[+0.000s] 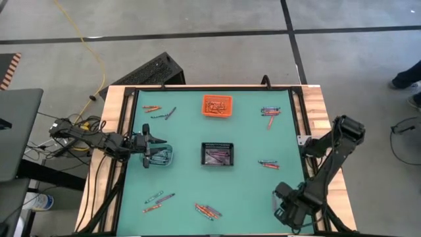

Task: Sort crayons
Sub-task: Put the orange crayon into the orange bin

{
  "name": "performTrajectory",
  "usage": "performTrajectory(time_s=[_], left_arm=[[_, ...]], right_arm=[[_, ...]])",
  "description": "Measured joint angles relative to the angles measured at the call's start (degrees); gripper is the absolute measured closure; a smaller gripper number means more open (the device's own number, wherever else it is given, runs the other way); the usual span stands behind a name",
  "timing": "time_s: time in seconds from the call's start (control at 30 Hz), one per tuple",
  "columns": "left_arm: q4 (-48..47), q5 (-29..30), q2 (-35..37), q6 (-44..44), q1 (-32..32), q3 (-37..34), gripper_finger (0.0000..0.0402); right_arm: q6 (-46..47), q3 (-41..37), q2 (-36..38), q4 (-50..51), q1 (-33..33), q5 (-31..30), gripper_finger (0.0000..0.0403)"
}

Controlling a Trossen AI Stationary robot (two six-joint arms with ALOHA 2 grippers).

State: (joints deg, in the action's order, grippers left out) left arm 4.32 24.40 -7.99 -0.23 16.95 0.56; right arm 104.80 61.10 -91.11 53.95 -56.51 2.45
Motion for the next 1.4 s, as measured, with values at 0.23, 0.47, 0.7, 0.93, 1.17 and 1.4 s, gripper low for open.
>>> performTrajectory(time_s=[0.23,0.47,0.7,0.93,1.17,1.4], left_arm=[[0.0,0.0,0.0,0.0,0.0,0.0,0.0290],[0.0,0.0,0.0,0.0,0.0,0.0,0.0290],[0.0,0.0,0.0,0.0,0.0,0.0,0.0290],[0.0,0.0,0.0,0.0,0.0,0.0,0.0290],[0.0,0.0,0.0,0.0,0.0,0.0,0.0290],[0.0,0.0,0.0,0.0,0.0,0.0,0.0290]], right_arm=[[8.8,-3.7,-0.1,-3.2,2.8,-0.6,0.0281],[0.4,-4.1,0.0,-6.3,8.3,-2.8,0.0281],[-24.7,-4.1,-0.2,-24.1,15.0,-22.8,0.0281],[-58.5,-2.9,-8.8,-58.9,18.8,-23.6,0.0282],[-68.4,10.2,-21.7,-62.5,24.9,-16.0,0.0282],[-72.1,30.5,-32.1,-43.8,28.7,-9.6,0.0282]])
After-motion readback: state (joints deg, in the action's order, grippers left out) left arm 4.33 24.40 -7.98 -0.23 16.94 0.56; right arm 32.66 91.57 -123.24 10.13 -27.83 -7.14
